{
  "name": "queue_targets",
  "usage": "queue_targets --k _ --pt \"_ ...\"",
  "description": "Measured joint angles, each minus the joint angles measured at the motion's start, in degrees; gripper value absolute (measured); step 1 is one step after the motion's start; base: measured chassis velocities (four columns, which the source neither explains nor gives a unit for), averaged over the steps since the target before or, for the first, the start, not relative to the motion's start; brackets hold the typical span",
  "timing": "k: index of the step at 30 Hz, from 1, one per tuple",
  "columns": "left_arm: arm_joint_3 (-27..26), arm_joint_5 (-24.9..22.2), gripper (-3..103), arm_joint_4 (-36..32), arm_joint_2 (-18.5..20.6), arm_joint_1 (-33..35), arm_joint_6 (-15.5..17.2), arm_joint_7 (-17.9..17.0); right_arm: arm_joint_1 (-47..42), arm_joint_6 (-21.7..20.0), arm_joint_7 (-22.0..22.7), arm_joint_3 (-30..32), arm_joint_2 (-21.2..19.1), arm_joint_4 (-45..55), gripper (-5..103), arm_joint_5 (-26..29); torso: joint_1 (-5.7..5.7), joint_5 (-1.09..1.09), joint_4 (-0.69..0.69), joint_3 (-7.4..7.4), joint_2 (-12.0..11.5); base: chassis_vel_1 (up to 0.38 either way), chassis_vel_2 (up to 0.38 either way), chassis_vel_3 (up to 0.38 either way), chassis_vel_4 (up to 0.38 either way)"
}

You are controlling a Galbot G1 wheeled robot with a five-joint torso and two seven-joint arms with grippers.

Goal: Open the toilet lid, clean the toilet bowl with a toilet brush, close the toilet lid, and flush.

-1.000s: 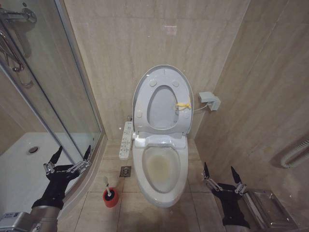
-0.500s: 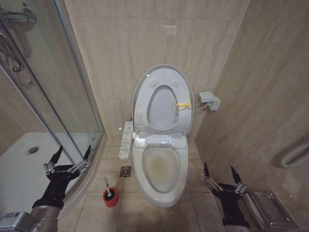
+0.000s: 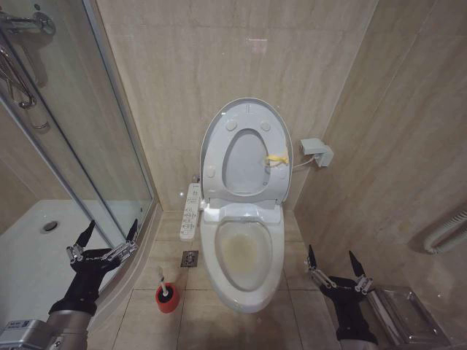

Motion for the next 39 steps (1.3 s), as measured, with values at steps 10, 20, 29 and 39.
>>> queue_targets --k 10,20,29,39 --pt "0.0 0.0 100 0.0 0.0 0.0 0.0 0.0 1.3 -12.3 -1.8 4.8 -5.0 4.4 100 3.3 0.0 0.01 0.0 0.0 0.0 0.0 0.0 0.0 0.0" --pt "0.0 0.0 100 0.0 0.0 0.0 0.0 0.0 2.7 -25.2 -3.7 9.8 -10.0 9.0 100 7.0 0.0 0.0 0.01 0.0 0.0 0.0 0.0 0.0 0.0" --pt "0.0 0.0 100 0.0 0.0 0.0 0.0 0.0 7.5 -25.4 -2.2 8.9 -10.4 8.0 100 10.9 0.0 0.0 -0.02 0.0 0.0 0.0 0.0 0.0 0.0" --pt "0.0 0.0 100 0.0 0.0 0.0 0.0 0.0 22.3 -24.0 1.3 7.3 -12.5 -0.5 100 17.8 0.0 -0.02 0.01 0.0 0.0 0.0 0.0 0.0 0.0"
